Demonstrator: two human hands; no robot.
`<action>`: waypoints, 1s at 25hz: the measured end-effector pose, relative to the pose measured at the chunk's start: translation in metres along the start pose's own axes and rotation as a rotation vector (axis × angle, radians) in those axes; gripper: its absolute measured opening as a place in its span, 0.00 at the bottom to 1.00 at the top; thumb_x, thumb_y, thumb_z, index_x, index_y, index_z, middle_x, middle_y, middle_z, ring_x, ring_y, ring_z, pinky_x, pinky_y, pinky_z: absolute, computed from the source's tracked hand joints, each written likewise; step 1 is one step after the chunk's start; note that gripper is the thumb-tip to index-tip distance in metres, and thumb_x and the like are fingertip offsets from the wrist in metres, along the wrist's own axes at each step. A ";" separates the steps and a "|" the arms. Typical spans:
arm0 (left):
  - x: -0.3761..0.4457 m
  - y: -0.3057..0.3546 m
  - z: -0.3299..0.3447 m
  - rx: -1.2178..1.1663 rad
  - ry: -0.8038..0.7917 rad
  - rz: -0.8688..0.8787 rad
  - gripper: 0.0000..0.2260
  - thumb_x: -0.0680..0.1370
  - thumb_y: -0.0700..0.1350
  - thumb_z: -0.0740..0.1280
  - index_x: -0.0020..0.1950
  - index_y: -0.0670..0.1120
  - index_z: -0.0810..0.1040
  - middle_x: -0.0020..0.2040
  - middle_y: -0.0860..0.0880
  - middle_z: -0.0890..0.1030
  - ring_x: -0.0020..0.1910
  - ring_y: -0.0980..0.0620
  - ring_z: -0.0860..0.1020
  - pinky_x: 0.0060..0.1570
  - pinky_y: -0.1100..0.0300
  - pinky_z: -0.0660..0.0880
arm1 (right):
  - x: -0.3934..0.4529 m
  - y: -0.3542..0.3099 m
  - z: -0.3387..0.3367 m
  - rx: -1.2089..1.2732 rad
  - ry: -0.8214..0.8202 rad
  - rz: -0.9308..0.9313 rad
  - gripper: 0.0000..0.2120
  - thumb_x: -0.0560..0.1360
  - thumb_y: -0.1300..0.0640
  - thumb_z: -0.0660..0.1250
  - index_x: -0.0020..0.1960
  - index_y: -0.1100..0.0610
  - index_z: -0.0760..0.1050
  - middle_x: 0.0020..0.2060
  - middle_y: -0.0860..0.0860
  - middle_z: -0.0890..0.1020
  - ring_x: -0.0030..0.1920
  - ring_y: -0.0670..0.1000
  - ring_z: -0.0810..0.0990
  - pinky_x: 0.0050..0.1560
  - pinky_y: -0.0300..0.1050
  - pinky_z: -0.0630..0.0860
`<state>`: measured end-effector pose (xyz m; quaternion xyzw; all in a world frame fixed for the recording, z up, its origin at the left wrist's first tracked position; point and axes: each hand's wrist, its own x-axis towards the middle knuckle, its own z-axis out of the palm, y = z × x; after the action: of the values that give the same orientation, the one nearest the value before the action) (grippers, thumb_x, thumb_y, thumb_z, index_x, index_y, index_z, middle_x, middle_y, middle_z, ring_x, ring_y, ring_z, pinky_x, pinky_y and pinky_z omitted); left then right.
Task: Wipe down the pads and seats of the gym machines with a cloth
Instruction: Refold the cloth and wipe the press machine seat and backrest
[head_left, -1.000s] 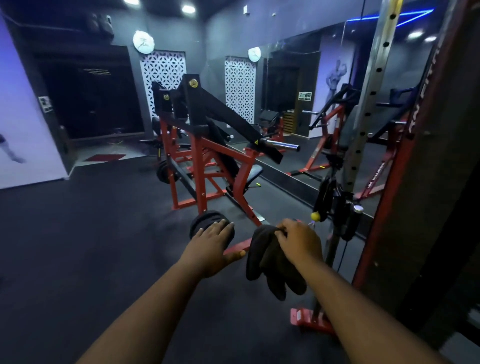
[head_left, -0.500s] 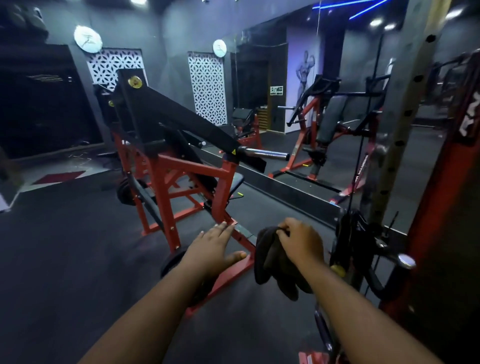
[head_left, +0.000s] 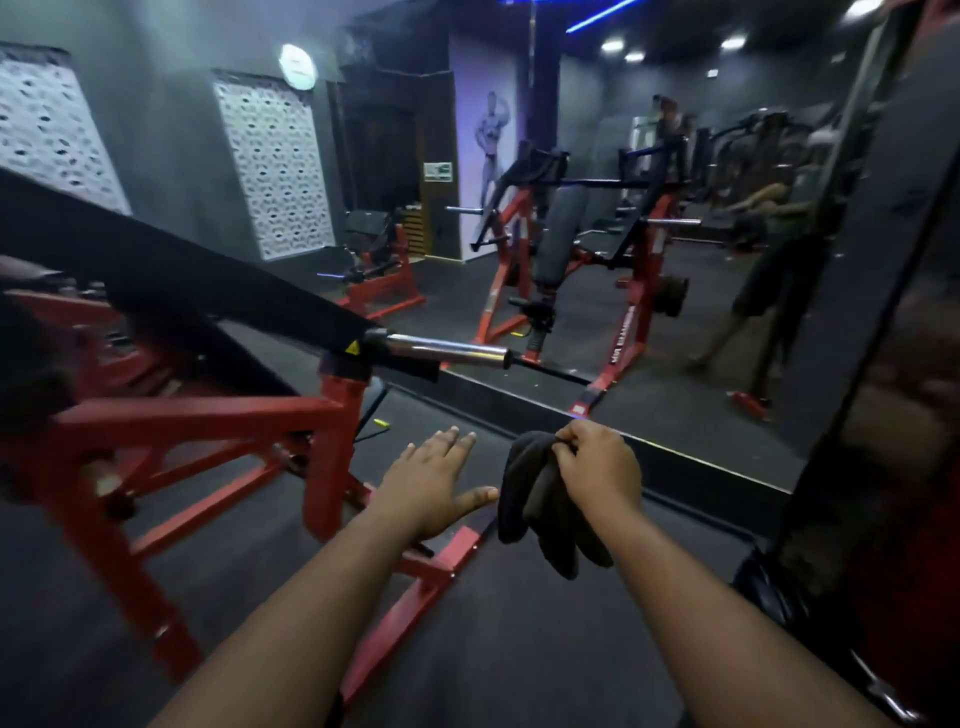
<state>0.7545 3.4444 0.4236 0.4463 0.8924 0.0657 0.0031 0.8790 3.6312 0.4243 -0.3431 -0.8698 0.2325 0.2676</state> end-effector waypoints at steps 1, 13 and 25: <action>0.037 -0.008 0.003 -0.005 0.005 0.053 0.40 0.78 0.72 0.54 0.83 0.53 0.46 0.84 0.49 0.49 0.82 0.50 0.49 0.80 0.48 0.49 | 0.023 0.002 0.011 -0.008 0.035 0.035 0.03 0.76 0.50 0.69 0.48 0.47 0.81 0.46 0.48 0.85 0.50 0.55 0.82 0.47 0.47 0.77; 0.370 -0.019 -0.020 -0.065 -0.024 0.505 0.41 0.77 0.72 0.55 0.83 0.54 0.48 0.83 0.50 0.51 0.82 0.51 0.50 0.80 0.47 0.50 | 0.257 0.028 0.030 -0.162 0.294 0.358 0.03 0.78 0.51 0.67 0.48 0.46 0.80 0.43 0.46 0.83 0.47 0.52 0.81 0.43 0.46 0.74; 0.658 0.005 0.010 -0.037 -0.036 0.333 0.40 0.77 0.72 0.56 0.83 0.54 0.48 0.84 0.51 0.50 0.82 0.52 0.50 0.80 0.48 0.49 | 0.560 0.157 0.093 -0.210 0.198 0.202 0.04 0.77 0.51 0.69 0.51 0.48 0.81 0.48 0.49 0.85 0.53 0.56 0.81 0.47 0.47 0.75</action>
<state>0.3630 3.9726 0.4489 0.5890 0.8046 0.0734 0.0165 0.5472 4.1181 0.4340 -0.4760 -0.8199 0.1313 0.2898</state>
